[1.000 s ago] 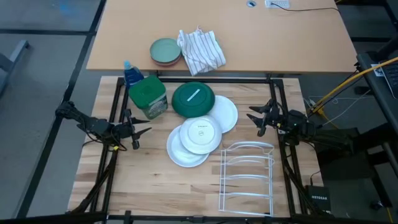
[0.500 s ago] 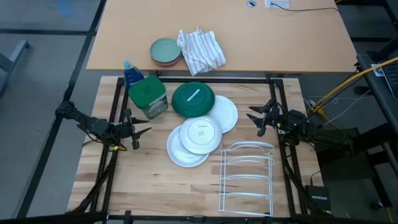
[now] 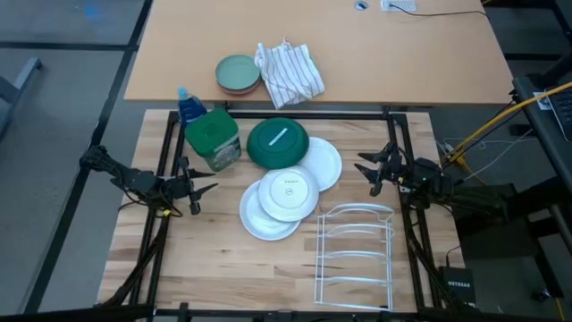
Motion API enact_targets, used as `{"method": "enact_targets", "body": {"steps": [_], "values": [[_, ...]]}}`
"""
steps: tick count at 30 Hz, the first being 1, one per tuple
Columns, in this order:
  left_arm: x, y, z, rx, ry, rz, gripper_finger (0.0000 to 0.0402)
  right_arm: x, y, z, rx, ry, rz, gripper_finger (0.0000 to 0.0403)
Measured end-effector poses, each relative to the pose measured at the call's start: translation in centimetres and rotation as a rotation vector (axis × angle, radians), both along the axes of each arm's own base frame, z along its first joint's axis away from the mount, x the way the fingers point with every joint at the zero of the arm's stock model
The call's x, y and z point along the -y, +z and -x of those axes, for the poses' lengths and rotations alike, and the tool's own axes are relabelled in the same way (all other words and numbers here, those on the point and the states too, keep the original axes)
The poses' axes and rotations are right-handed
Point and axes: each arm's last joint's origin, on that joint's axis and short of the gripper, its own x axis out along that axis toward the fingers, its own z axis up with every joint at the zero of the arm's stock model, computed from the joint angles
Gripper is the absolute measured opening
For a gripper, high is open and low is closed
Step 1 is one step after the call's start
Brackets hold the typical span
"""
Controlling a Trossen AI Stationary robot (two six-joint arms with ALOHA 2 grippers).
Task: Sort dishes
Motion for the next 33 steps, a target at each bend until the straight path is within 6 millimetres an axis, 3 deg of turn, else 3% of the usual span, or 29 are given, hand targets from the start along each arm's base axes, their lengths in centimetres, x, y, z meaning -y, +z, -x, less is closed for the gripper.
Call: {"method": "enact_targets", "body": {"steps": [4,9,15,33], "values": [[0.0,0.0,0.0,0.031,-0.004,0.097,0.0131,0.0,0.0,0.0,0.0,0.0,0.0,0.0186],[0.0,0.1,0.0,0.132,-0.017,0.407,0.0131,0.0,0.0,0.0,-0.001,0.0,0.0,0.0186],[0.0,0.6,0.0,0.247,-0.038,0.636,0.0131,0.0,0.0,0.0,0.001,0.0,0.0,0.0186],[-1.0,3.2,0.5,0.504,-0.029,0.624,0.0131,0.0,0.0,0.0,0.002,-0.016,0.0,0.0186]]}}
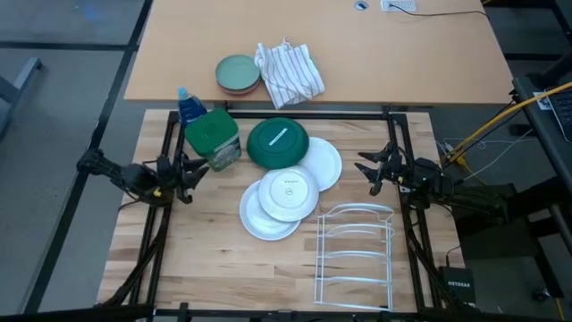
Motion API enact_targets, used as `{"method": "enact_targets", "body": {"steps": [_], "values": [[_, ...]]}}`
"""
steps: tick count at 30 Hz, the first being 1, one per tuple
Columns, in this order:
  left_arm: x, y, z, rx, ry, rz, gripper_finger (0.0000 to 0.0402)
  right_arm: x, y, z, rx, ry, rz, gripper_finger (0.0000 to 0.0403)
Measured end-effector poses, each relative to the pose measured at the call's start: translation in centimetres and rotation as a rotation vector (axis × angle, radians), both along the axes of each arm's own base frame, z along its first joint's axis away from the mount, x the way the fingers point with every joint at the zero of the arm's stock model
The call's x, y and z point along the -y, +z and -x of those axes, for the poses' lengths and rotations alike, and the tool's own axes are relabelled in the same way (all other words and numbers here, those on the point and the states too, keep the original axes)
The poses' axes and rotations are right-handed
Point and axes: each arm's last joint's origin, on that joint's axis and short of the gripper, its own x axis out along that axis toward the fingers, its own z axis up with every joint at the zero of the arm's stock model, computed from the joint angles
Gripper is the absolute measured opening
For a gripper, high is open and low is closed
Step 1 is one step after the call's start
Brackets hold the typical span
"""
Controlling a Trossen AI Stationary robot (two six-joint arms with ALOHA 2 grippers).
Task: Sort dishes
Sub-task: Put the green plate on the dish rack
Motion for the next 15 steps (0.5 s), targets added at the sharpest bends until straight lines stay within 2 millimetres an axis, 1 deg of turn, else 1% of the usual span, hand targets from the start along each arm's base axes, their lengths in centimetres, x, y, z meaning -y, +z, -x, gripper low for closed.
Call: {"method": "enact_targets", "body": {"steps": [3,8,12,15], "values": [[-0.2,0.5,0.1,0.039,0.011,-0.031,0.0131,0.0,0.0,0.0,0.0,0.0,0.0,0.0186],[-0.2,0.9,-0.4,0.028,0.039,-0.083,0.0131,0.0,0.0,0.0,0.0,0.0,0.0,0.0186],[-0.2,2.1,-1.3,-0.012,0.055,-0.104,0.0131,0.0,0.0,0.0,0.0,0.0,0.0,0.0186],[0.0,3.5,-2.4,-0.072,0.078,-0.146,0.0131,0.0,0.0,0.0,0.0,0.0,0.0,0.0186]]}}
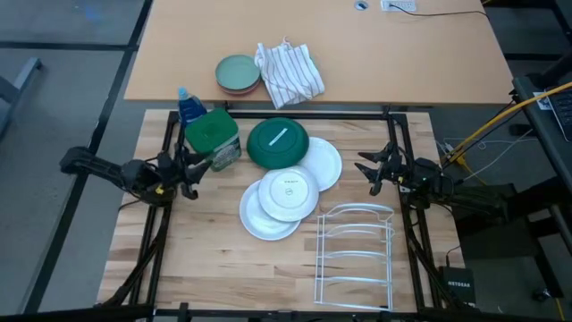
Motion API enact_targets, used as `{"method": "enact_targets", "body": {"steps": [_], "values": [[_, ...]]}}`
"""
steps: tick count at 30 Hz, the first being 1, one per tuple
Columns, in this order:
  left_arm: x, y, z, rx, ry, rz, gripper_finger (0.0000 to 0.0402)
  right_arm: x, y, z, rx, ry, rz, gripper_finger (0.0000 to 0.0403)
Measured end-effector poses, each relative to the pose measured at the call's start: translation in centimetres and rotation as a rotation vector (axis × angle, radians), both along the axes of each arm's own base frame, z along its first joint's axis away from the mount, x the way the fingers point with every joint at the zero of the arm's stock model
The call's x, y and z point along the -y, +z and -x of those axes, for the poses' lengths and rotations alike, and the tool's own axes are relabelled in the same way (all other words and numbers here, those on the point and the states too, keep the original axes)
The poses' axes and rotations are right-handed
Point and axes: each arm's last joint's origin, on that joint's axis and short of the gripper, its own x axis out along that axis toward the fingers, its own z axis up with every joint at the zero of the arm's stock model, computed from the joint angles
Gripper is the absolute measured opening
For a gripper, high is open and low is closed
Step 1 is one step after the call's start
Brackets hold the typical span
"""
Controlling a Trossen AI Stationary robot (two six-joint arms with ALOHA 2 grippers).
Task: Sort dishes
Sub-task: Put the green plate on the dish rack
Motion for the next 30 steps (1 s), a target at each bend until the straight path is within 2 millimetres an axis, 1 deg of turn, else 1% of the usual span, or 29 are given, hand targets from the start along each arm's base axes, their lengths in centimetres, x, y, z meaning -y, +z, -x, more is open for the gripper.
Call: {"method": "enact_targets", "body": {"steps": [3,6,9,11,14,18,24,30], "values": [[0.3,1.6,-1.6,-0.092,0.042,-0.104,0.0131,0.0,0.0,0.0,0.0,0.0,0.0,0.0186],[0.7,2.9,-3.8,-0.204,0.084,-0.225,0.0131,0.0,0.0,0.0,0.0,0.0,0.0,0.0186],[1.1,3.4,-6.3,-0.315,0.112,-0.334,0.0131,0.0,0.0,0.0,0.0,0.0,0.0,0.0186],[1.4,3.2,-7.9,-0.389,0.121,-0.393,0.0131,0.0,0.0,0.0,0.0,0.0,0.0,0.0186],[1.8,2.0,-10.2,-0.501,0.12,-0.462,0.0131,0.0,0.0,0.0,0.0,0.0,0.0,0.0186],[2.3,-0.6,-12.3,-0.652,0.104,-0.552,0.0131,0.0,0.0,0.0,0.0,0.0,0.0,0.0186],[2.7,-4.3,-14.0,-0.838,0.082,-0.672,0.0131,0.0,0.0,0.0,0.0,0.0,0.0,0.0186],[2.4,-7.2,-15.0,-0.999,0.111,-0.77,0.0131,0.0,0.0,0.0,-0.001,0.0,-0.001,0.0186]]}}
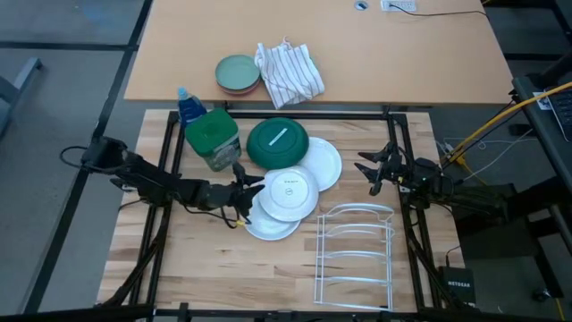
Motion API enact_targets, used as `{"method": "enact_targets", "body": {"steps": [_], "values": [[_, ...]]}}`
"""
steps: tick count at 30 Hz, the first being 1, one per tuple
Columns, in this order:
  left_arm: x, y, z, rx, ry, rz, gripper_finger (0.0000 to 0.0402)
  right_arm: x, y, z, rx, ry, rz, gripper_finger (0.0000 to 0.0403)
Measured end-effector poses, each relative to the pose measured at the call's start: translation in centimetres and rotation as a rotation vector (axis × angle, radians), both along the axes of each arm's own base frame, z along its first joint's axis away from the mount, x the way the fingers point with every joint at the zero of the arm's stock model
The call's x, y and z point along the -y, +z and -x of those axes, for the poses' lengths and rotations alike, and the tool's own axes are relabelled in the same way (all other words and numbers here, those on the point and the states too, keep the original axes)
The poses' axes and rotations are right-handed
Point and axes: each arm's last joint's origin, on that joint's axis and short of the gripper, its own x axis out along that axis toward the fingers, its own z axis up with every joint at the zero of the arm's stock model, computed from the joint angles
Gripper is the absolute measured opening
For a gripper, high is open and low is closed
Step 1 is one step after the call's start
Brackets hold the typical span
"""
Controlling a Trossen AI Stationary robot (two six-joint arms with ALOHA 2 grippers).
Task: Sort dishes
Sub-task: Put the green plate on the dish rack
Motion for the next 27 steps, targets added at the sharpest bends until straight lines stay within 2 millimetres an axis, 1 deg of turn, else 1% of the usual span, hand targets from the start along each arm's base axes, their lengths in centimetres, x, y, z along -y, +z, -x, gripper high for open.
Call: {"method": "enact_targets", "body": {"steps": [4,8,14,22,27], "values": [[-0.8,-1.2,-0.3,-0.055,0.042,0.0,0.0131,0.0,0.0,0.0,0.0,0.0,0.0,0.0186],[-1.6,-2.0,-0.1,-0.101,0.099,0.023,0.0131,0.0,0.0,0.0,0.0,0.0,0.0,0.0186],[-2.3,-2.3,0.2,-0.1,0.194,0.068,0.0131,0.0,0.0,0.0,-0.001,0.0,-0.001,0.0186],[-3.2,-3.8,1.4,-0.294,0.249,0.031,0.0131,0.0,0.0,0.0,-0.001,0.0,-0.001,0.0186],[-3.9,-4.0,1.7,-0.307,0.297,0.054,0.0131,0.0,0.0,0.0,-0.002,0.0,-0.001,0.0186]]}}
